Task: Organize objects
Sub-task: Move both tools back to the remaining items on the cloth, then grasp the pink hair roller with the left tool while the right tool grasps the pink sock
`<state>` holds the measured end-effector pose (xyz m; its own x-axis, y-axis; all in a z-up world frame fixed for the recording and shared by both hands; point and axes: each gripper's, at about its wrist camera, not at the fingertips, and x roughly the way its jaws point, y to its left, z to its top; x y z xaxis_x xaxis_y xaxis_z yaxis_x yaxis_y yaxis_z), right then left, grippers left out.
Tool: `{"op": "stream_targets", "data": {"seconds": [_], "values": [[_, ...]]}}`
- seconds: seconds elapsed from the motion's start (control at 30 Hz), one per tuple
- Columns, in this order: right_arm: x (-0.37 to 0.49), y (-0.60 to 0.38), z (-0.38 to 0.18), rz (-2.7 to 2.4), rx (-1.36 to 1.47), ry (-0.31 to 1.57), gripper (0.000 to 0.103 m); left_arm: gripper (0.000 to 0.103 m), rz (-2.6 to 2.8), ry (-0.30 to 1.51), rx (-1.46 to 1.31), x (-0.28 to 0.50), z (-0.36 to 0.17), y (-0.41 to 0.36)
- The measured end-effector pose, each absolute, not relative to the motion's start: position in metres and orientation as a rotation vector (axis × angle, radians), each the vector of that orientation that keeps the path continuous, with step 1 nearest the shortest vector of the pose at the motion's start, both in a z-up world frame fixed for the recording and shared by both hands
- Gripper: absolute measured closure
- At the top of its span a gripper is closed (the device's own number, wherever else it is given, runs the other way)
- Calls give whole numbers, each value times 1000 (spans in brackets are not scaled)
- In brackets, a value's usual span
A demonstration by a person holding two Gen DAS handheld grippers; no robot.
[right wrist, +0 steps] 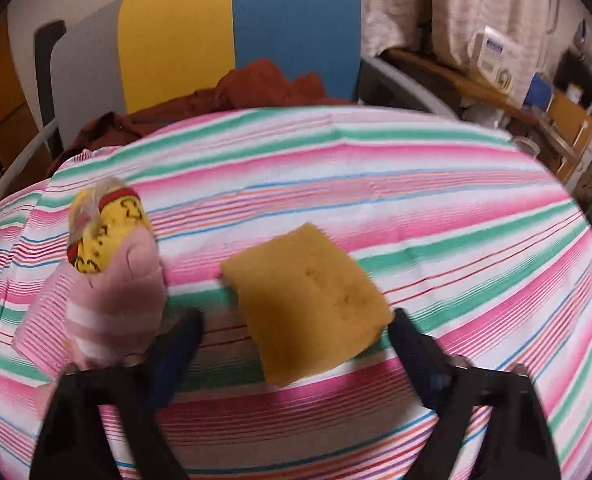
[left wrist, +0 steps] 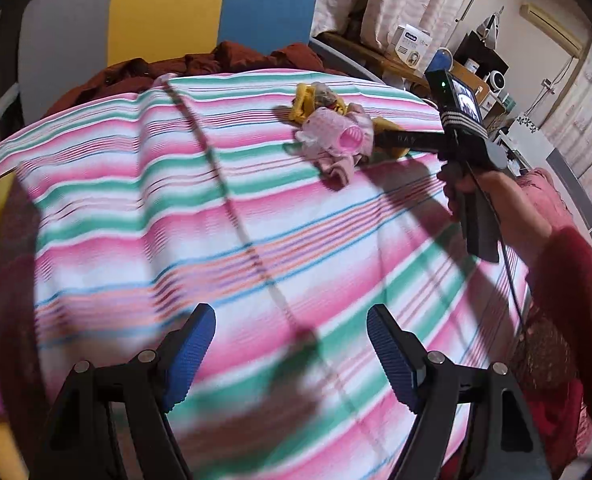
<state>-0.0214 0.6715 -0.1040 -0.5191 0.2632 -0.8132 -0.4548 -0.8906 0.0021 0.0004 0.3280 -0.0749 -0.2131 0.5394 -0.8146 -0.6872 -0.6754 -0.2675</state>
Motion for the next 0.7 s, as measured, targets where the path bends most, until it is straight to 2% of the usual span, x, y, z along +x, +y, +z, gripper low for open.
{"op": "stream_targets", "data": {"seconds": [0.03,0.1,0.23,0.43,0.53,0.6,0.7], "values": [[-22,673,-105,2384,-1246,304,33,23,1955,178,-1236,-4,-75,337],[-19,674,-103,2369,-1246,310,41,23,1951,161,-1235,-13,-76,354],[-11,686,-100,2368,-1226,438,41,23,1963,142,-1234,-32,-75,393],[-13,682,-100,2349,-1264,421,36,23,1992,120,-1195,-64,-67,444],[-8,678,-78,2369,-1165,389,29,23,2009,142,-1197,-76,-67,458],[-2,669,-59,2452,-1075,387,27,23,2016,178,-1197,-80,-69,466],[-5,655,-52,2599,-1072,533,29,23,2045,224,-1201,-83,-76,465]]}}
